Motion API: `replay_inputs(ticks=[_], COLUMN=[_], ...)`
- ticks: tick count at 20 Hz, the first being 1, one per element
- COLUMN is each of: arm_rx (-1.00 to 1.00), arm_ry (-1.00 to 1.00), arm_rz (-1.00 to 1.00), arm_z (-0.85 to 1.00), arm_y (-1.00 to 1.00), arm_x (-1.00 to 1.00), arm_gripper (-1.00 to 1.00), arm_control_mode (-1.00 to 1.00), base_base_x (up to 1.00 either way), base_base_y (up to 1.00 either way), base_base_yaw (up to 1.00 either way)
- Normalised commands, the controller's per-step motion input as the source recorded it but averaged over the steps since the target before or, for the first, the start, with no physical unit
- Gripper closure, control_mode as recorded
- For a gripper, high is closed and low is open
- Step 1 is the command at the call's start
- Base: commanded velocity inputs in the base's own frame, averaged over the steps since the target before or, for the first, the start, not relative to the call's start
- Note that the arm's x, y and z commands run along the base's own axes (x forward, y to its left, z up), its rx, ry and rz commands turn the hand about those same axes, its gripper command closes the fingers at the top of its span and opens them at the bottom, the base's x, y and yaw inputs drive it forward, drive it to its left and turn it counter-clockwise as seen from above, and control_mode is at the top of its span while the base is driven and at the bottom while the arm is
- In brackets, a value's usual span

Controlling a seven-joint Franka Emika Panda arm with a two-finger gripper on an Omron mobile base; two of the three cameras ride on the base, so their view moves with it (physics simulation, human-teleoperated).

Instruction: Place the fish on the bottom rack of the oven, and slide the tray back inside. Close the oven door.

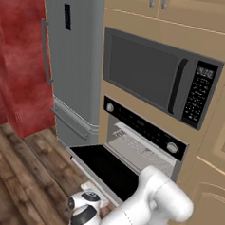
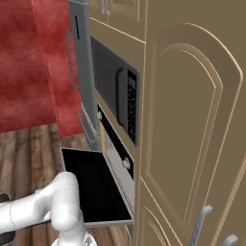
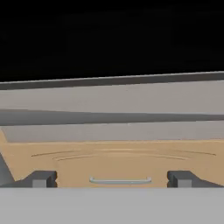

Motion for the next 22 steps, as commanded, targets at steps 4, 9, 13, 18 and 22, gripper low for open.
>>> replay_inputs(ticks=[4,9,13,18,22], arm_rx=[-0.44,-0.61,-0.62,-0.43,-0.39], arm_ry=[-0.52,-0.69,-0.55,-0.28,-0.19], arm_rz=[-0.24,-0.3,-0.39,-0.33,-0.29], arm_z=[-0.43,-0.02,0.24,0.55,0.44], arm_y=[-0.24,-0.17,-0.11,-0.68,-0.79], arm_x=[0.0,0.0,-0.07,-0.01,0.16], arm_gripper=[-1.0,-1.0,-1.0,-1.0,-1.0], arm_control_mode=[-1.0,-1.0,-1.0,-1.0,-1.0], base_base_x=[0.0,0.0,0.0,0.0,0.0], base_base_y=[0.0,0.0,0.0,0.0,0.0], base_base_yaw=[0.0,0.0,0.0,0.0,0.0])
